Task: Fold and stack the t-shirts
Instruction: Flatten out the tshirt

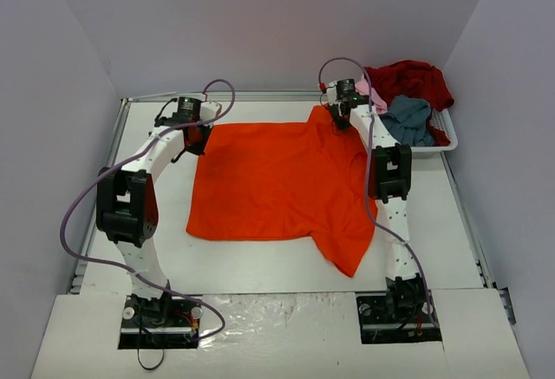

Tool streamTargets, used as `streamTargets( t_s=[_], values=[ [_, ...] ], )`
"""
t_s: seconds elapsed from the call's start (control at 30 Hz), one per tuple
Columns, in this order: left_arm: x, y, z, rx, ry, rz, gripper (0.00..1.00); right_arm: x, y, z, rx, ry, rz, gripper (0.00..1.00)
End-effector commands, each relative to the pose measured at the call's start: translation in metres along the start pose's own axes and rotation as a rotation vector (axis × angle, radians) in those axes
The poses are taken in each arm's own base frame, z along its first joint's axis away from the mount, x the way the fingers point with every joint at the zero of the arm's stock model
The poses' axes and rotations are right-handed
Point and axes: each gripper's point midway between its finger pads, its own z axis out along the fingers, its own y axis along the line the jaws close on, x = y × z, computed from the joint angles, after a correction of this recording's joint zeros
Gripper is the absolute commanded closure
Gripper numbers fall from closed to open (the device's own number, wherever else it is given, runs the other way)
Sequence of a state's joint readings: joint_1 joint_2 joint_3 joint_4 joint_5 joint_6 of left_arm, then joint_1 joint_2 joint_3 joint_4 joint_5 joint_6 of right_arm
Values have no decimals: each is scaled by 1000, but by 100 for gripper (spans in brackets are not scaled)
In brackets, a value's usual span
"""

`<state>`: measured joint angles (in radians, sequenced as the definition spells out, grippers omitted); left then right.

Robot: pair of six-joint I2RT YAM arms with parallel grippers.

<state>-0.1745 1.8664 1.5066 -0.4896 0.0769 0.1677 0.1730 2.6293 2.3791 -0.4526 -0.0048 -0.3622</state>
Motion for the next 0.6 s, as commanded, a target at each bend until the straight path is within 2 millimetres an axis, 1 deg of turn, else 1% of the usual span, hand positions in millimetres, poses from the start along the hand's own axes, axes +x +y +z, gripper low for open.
streamTargets(
  t_s=[0.0, 0.07, 0.1, 0.13, 0.17, 0.23, 0.27, 0.3, 0.33, 0.37, 0.4, 0.43, 0.47, 0.5, 0.53, 0.57],
  values=[
    [-18, 15, -17, -60, -54, -10, 98, -1, 10, -6, -17, 15, -19, 100],
    [-18, 15, -17, -60, -53, -10, 98, -9, 9, -11, -17, -10, -9, 100],
    [-19, 15, -18, -60, -57, -10, 98, -18, 6, -19, -11, -36, -2, 100],
    [-18, 15, -19, -61, -56, -9, 98, -22, 6, -23, -14, -51, 2, 100],
    [-19, 15, -22, -63, -63, -6, 98, -32, 2, -34, -9, -78, 10, 100],
    [-18, 17, -26, -72, -67, 0, 98, -41, 0, -45, -1, -103, 15, 99],
    [-21, 18, -32, -79, -79, 8, 94, -45, -3, -50, 6, -116, 18, 95],
    [-22, 21, -36, -86, -83, 16, 90, -54, -6, -62, 15, -138, 23, 84],
    [-23, 22, -40, -92, -89, 23, 86, -57, -8, -67, 21, -146, 23, 83],
    [-29, 24, -49, -103, -114, 37, 81, -65, -11, -79, 34, -166, 22, 81],
    [-31, 25, -54, -108, -126, 39, 80, -68, -12, -84, 40, -174, 22, 75],
    [-35, 26, -63, -113, -145, 43, 79, -71, -14, -89, 44, -184, 23, 72],
    [-36, 27, -67, -115, -154, 50, 74, -76, -21, -101, 83, -192, 26, 71],
    [-37, 27, -72, -118, -159, 53, 71, -79, -23, -108, 93, -202, 25, 71],
    [-37, 27, -75, -120, -163, 56, 68, -82, -24, -114, 100, -209, 31, 70],
    [-36, 27, -81, -122, -170, 62, 67, -85, -27, -127, 108, -224, 36, 70]
  ],
)
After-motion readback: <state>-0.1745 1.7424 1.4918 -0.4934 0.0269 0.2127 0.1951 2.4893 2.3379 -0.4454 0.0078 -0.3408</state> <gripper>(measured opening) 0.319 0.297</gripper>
